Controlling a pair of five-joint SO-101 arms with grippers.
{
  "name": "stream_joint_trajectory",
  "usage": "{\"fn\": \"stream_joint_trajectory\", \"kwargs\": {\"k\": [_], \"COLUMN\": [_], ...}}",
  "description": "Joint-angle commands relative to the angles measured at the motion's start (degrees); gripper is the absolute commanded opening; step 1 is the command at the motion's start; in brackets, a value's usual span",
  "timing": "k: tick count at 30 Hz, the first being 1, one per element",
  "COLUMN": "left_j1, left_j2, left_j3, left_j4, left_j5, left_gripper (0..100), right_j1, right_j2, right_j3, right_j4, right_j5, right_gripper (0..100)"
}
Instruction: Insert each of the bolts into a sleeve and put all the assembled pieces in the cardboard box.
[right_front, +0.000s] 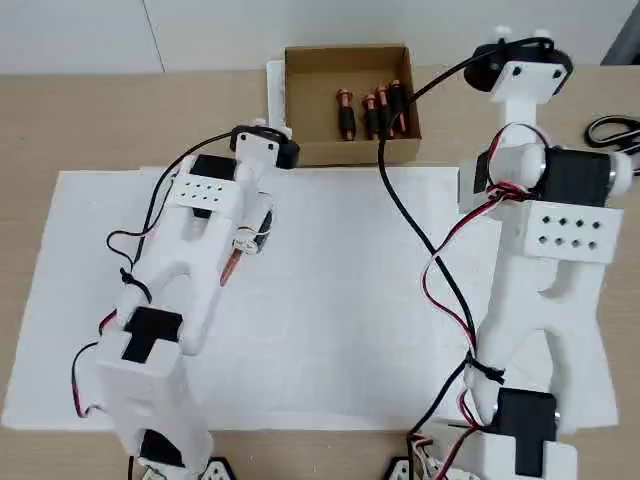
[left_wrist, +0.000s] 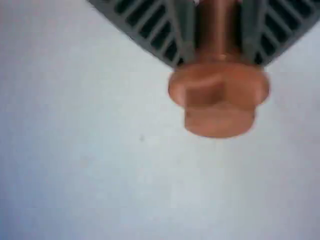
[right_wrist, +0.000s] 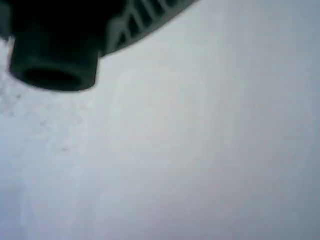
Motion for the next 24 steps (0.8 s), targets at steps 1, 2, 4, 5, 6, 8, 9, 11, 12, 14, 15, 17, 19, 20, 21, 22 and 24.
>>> {"fn": "stream_joint_trajectory", "kwargs": {"k": [1, 2, 4, 5, 6, 8, 9, 11, 12, 14, 15, 17, 19, 20, 21, 22, 24], "left_j1": [-0.5, -0.5, -0.5, -0.5, -0.5, -0.5, -0.5, -0.5, -0.5, -0.5, -0.5, -0.5, -0.5, -0.5, -0.5, -0.5, -0.5], "left_j2": [-0.1, 0.2, 0.6, 1.0, 1.4, 2.5, 3.3, 4.8, 5.5, 6.2, 6.4, 6.3, 6.3, 6.3, 6.3, 6.3, 6.3], "left_j3": [-1.0, -1.0, -1.0, -1.0, -1.0, -1.0, -1.0, -1.0, -1.1, -1.1, -1.1, -1.1, -1.2, -1.2, -1.2, -1.2, -1.2], "left_j4": [1.0, 1.1, 1.2, 1.1, 1.1, 1.1, 1.1, 1.0, 1.0, 0.9, 0.7, 0.2, 0.2, 0.2, 0.2, 0.1, 0.1], "left_j5": [0.3, 0.3, 0.3, 0.3, 0.3, 0.3, 0.3, 0.3, 0.3, 0.3, 0.3, 0.3, 0.4, 0.4, 0.5, 0.5, 0.5], "left_gripper": [6, 7, 7, 7, 7, 7, 7, 7, 7, 7, 7, 7, 7, 5, 4, 2, 1], "right_j1": [-0.3, -0.3, -0.3, -0.3, -0.3, -0.3, -0.3, -0.3, -0.3, -0.3, -0.3, -0.3, -0.3, -0.3, -0.3, -0.3, -0.3], "right_j2": [-3.0, -3.0, -3.0, -3.0, -3.0, -3.0, -3.0, -3.0, -3.0, -3.0, -3.0, -3.0, -3.0, -3.0, -3.0, -3.0, -3.0], "right_j3": [-0.3, -0.3, -0.3, -0.3, -0.3, -0.3, -0.3, -0.3, -0.3, -0.3, -0.3, -0.3, -0.3, -0.3, -0.3, -0.3, -0.3], "right_j4": [0.6, 0.6, 0.6, 0.6, 0.6, 0.6, 0.6, 0.6, 0.6, 0.6, 0.6, 0.6, 0.6, 0.6, 0.6, 0.6, 0.6], "right_j5": [-0.1, -0.1, -0.9, -1.1, -1.1, -1.1, -1.1, -1.1, -1.1, -1.1, -1.1, -1.1, -1.1, -1.1, -1.1, -1.1, -1.1], "right_gripper": [0.4, 0.4, 0.4, 0.4, 0.4, 0.4, 0.4, 0.4, 0.4, 0.4, 0.4, 0.4, 0.4, 0.4, 0.4, 0.4, 0.4]}}
